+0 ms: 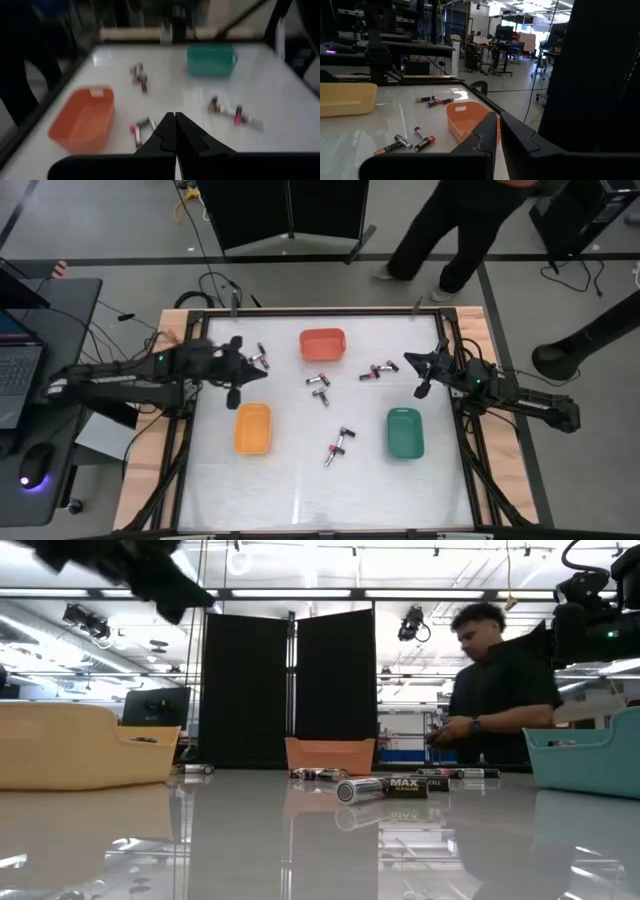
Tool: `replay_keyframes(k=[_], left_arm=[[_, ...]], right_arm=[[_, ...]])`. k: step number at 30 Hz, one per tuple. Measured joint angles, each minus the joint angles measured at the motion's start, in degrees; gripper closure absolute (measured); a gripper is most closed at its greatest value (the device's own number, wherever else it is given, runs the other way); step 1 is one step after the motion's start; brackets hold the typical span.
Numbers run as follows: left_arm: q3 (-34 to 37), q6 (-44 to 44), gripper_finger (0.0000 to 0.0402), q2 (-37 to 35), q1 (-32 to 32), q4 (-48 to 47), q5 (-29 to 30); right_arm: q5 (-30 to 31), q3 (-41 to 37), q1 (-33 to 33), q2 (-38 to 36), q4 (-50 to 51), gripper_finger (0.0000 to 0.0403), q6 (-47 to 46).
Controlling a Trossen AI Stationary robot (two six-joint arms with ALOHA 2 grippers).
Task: Sort batteries
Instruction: Put the red battery into the yellow bin
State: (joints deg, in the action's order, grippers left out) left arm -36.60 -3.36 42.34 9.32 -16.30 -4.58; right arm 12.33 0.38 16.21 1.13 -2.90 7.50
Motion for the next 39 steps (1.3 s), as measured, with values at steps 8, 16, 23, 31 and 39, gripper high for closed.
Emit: replay_keyframes(k=[8, 16, 23, 31, 39], left_arm=[[-21.3, -6.2, 0.0400, 20.4, 0.1, -24.3, 3.0], [-30.1, -16.5, 0.0401, 33.5, 4.5, -37.2, 4.3], [-30.2, -28.2, 0.0401, 41.7, 11.7, -37.6, 3.0], [-30.2, -39.4, 0.0401, 49.2, 15.8, -38.8, 2.6], [-30.2, -46.2, 0.0359, 54.2, 15.3, -37.0, 7.0]], right_arm=[[0.0, 0.0, 0.0, 0.0, 0.0, 0.0368, 0.0], [0.0, 0.0, 0.0, 0.0, 0.0, 0.0368, 0.0], [0.0, 0.0, 0.0, 0.0, 0.0, 0.0368, 0.0], [0.0, 0.0, 0.0, 0.0, 0.0, 0.0368, 0.0], [0.0, 0.0, 0.0, 0.0, 0.0, 0.0368, 0.0]])
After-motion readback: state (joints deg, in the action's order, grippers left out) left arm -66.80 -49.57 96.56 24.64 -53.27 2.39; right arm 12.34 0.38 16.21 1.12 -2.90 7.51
